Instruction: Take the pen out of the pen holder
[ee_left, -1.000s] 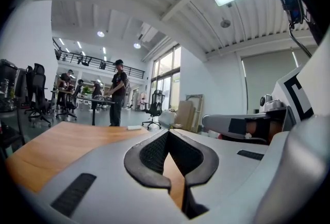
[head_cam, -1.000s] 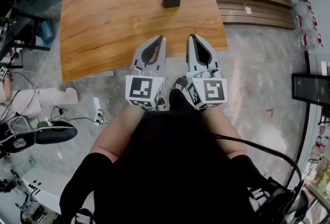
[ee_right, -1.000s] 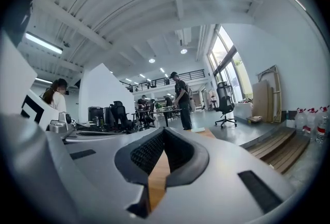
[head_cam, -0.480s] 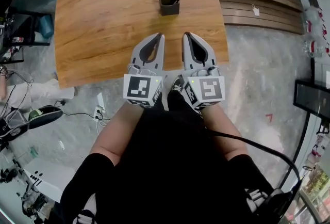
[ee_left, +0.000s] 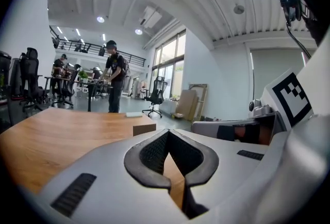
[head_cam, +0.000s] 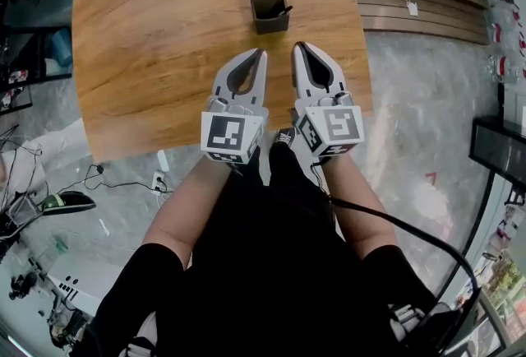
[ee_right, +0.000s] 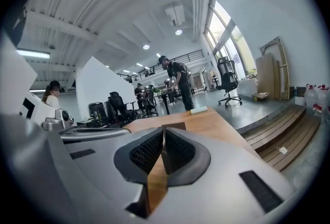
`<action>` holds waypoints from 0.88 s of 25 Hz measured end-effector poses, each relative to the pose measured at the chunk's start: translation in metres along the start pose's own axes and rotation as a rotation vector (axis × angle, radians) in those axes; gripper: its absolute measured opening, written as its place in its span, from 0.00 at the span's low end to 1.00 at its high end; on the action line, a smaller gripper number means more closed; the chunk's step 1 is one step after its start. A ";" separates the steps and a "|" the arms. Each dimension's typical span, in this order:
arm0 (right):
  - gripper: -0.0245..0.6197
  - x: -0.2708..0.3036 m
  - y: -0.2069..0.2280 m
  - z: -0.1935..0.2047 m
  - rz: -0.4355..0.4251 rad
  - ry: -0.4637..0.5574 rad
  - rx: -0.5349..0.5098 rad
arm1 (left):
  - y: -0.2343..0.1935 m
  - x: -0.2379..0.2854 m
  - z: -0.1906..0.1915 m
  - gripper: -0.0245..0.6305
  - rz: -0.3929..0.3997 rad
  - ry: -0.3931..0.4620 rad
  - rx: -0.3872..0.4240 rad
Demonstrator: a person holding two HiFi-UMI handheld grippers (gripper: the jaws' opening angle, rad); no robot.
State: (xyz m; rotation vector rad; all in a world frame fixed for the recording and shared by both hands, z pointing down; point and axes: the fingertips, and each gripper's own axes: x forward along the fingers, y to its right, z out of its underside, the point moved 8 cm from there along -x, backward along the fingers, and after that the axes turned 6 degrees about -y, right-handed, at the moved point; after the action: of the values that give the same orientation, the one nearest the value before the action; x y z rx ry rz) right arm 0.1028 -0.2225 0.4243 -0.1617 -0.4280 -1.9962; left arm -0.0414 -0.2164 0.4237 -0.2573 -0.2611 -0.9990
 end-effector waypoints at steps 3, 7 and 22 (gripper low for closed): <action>0.06 0.029 0.011 0.013 0.000 -0.054 0.011 | -0.018 0.023 0.007 0.04 0.001 -0.016 -0.012; 0.09 0.060 0.022 0.027 -0.002 -0.114 0.031 | -0.036 0.051 0.019 0.04 0.002 -0.041 -0.023; 0.14 0.130 0.045 0.040 0.046 -0.181 0.041 | -0.072 0.102 0.044 0.04 0.010 -0.097 -0.031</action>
State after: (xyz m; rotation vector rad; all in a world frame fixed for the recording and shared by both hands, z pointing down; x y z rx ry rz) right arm 0.0818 -0.3346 0.5106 -0.3256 -0.5754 -1.9332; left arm -0.0543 -0.3199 0.5052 -0.3359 -0.3327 -0.9827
